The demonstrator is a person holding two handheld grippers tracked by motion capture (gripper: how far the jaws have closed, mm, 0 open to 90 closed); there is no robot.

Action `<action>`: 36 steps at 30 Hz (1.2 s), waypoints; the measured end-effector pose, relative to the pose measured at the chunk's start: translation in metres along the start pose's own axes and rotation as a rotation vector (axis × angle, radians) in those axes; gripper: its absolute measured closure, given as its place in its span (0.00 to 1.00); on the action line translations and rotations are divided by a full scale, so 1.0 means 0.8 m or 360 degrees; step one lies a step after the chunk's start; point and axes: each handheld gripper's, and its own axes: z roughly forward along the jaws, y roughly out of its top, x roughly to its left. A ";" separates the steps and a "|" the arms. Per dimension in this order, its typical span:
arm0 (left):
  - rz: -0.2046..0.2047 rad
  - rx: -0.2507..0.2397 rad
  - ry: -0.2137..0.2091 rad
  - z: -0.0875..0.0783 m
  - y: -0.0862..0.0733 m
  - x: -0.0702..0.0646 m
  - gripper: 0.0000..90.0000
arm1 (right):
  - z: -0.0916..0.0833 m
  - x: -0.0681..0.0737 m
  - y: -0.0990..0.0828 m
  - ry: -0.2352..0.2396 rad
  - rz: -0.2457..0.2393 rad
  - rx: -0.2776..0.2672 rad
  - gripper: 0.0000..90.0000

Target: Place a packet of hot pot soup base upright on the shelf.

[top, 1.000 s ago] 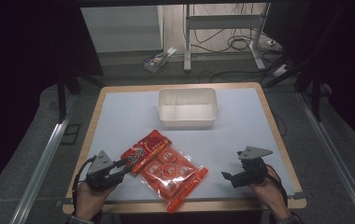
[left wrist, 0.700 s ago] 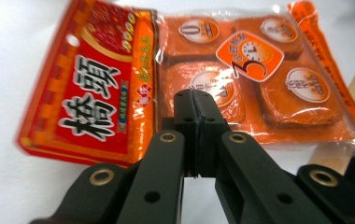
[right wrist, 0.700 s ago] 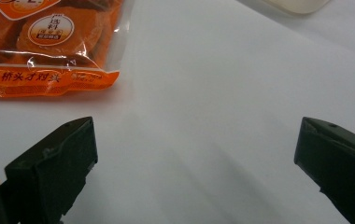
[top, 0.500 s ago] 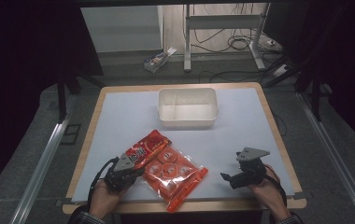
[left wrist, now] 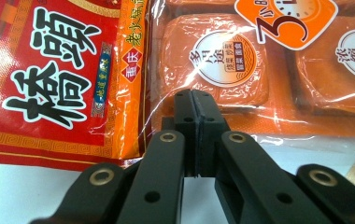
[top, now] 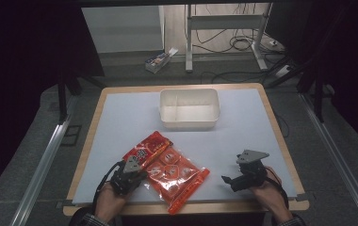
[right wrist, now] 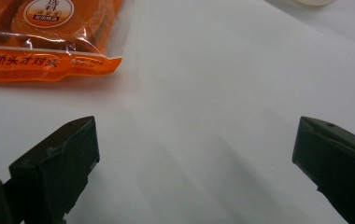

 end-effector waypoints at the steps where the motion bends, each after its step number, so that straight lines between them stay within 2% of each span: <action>1: -0.0008 -0.0002 0.0002 0.001 0.000 0.001 1.00 | 0.000 0.000 0.000 0.0001 0.0001 0.0002 0.01; 6: -0.0066 -0.0018 0.0000 0.006 0.003 0.005 1.00 | 0.001 0.001 0.000 -0.0002 -0.0003 0.0008 0.01; 11: -0.0078 -0.0026 0.0033 0.015 0.012 0.008 1.00 | 0.002 0.001 0.000 -0.0002 -0.0009 0.0015 0.01; 20: -0.0160 -0.0053 -0.0035 0.030 0.024 0.025 1.00 | 0.004 0.002 0.000 0.0001 -0.0011 0.0022 0.01; 27: -0.0146 -0.0052 -0.0026 0.042 0.038 0.028 1.00 | 0.006 0.002 0.001 0.0004 -0.0009 0.0023 0.01; 36: -0.0099 -0.0040 -0.0092 0.073 0.077 0.034 1.00 | 0.007 0.002 0.001 0.0004 -0.0006 0.0029 0.01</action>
